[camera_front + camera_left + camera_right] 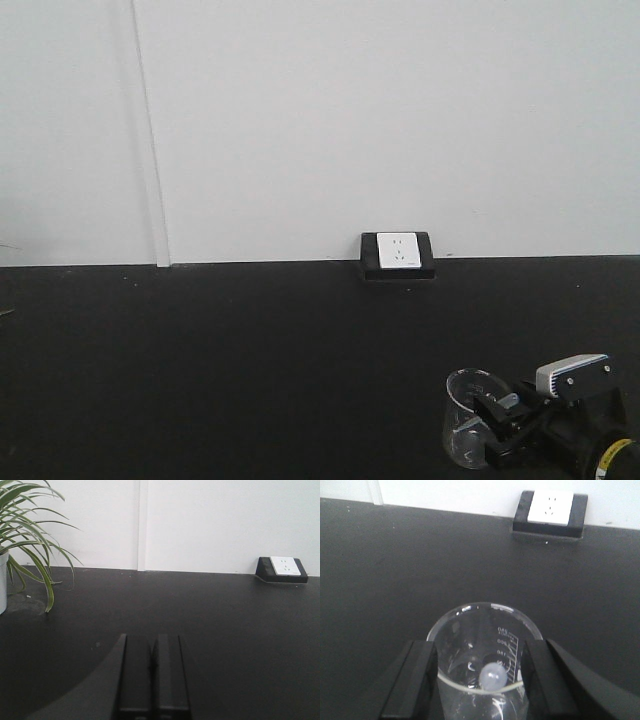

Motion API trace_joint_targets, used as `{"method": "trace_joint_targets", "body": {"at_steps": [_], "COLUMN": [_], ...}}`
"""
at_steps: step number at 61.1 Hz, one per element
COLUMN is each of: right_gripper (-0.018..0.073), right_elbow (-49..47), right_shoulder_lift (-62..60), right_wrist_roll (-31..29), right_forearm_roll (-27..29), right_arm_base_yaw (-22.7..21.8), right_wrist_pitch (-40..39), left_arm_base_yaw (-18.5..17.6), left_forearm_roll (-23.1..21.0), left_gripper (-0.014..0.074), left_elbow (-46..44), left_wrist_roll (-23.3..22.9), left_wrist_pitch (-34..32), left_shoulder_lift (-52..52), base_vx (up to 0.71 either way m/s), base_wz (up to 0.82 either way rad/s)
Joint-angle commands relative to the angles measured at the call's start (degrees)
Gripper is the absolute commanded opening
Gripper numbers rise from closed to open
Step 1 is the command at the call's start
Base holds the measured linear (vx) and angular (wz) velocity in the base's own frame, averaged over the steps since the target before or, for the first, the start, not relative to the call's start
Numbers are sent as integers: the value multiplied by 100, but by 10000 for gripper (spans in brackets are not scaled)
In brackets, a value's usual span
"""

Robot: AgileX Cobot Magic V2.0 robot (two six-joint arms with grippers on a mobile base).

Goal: Grab transparent chemical and place on left bench
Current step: 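Close the right gripper on the dropper and lift it out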

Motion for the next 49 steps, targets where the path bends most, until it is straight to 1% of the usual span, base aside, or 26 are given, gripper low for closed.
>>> {"method": "trace_joint_targets", "body": {"at_steps": [1, 9, 12, 25, 34, 42, 49], "right_gripper": [421, 352, 313, 118, -15, -8, -7], "right_elbow": [-149, -149, -149, -149, -149, -98, -98], "right_shoulder_lift": [-150, -136, -136, -158, -459, -1140, -2078], "right_wrist_roll": [-11, -11, -11, -11, 2, 164, 643], "right_forearm_roll": [63, 63, 63, 63, 63, 41, -349], "right_arm_base_yaw": [-31, -31, -31, -31, -31, -31, -31], "right_wrist_pitch": [-446, -441, -441, -446, -451, -237, 529], "left_arm_base_yaw": [-10, -10, -10, -10, -10, -10, -10], "left_forearm_roll": [-4, -4, -4, -4, -4, -4, -4], "left_gripper": [-4, -4, -4, -4, -4, -4, -4], "left_elbow": [93, 93, 93, 93, 93, 93, 93], "left_wrist_roll": [-45, -45, -45, -45, -45, -45, -45], "left_wrist_pitch": [-449, -449, -449, -449, -449, -449, -449], "left_shoulder_lift": [-110, -110, -110, -110, -110, -110, -110], "base_vx": [0, 0, 0, 0, 0, 0, 0], "base_wz": [0, 0, 0, 0, 0, 0, 0]}}
